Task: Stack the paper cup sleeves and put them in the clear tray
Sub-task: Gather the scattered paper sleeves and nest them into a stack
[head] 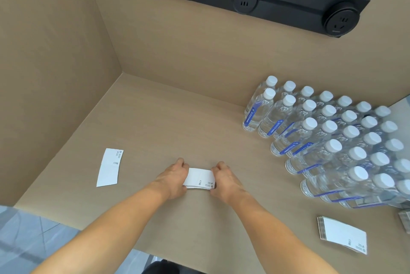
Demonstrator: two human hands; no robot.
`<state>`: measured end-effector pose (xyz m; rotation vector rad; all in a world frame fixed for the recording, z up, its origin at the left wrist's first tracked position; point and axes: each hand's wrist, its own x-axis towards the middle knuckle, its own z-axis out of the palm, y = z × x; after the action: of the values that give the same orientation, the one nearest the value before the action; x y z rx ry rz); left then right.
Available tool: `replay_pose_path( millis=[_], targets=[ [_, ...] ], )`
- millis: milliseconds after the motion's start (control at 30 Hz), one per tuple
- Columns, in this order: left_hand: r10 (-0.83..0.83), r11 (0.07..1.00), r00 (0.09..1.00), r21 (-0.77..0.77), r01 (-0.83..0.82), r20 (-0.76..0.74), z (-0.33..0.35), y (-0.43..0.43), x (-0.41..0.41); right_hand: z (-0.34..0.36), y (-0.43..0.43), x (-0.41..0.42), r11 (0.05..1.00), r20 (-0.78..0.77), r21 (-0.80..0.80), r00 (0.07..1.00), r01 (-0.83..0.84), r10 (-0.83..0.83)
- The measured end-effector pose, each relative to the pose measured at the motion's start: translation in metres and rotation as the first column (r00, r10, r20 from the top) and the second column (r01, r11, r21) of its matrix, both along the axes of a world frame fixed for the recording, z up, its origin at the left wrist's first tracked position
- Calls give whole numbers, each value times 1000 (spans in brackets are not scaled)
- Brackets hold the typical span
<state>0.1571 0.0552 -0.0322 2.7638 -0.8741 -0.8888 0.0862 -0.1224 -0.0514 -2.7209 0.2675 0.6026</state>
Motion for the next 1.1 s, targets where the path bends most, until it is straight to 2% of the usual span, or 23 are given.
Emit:
replay_pose_path(
  millis=[800, 933, 1100],
  targets=[
    [-10, 1000, 999, -11, 9, -46, -3, 14, 6, 13, 15, 10, 996, -139, -85, 990, -12, 0],
    [45, 998, 998, -44, -47, -47, 5, 29, 16, 25, 22, 23, 993, -159, -102, 986, -65, 48],
    [183, 981, 983, -62, -183, -3, 16, 72, 32, 38, 55, 63, 977, -87, -91, 979, -192, 185]
  ],
)
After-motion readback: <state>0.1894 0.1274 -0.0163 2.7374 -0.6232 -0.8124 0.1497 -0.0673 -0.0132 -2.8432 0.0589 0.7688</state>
